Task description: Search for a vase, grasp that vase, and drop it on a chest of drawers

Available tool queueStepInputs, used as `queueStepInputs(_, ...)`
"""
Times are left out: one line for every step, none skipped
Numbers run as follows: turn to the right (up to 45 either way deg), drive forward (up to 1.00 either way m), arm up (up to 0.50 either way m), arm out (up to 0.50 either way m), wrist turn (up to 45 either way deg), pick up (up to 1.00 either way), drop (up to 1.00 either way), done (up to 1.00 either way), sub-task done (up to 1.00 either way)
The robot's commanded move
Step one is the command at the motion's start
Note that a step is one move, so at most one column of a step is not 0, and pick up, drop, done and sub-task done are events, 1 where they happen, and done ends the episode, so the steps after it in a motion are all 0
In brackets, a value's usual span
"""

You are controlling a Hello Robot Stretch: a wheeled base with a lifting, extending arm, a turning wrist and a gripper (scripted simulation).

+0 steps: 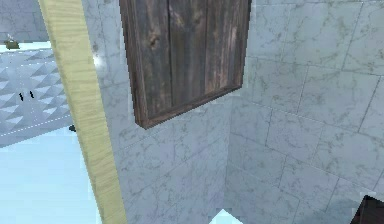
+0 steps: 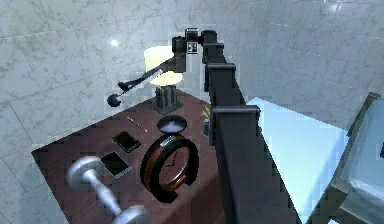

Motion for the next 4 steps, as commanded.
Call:
queueStepInputs(0.0,0.00,0.00,0.00,45.0,0.00,0.00,0.00,0.00)
queueStepInputs(0.0,0.00,0.00,0.00,30.0,0.00,0.00,0.00,0.00)
queueStepInputs(0.0,0.00,-0.30,0.00,0.0,0.00,0.00,0.00,0.00)
queueStepInputs(0.0,0.00,0.00,0.00,0.0,1.00,0.00,0.00,0.00)
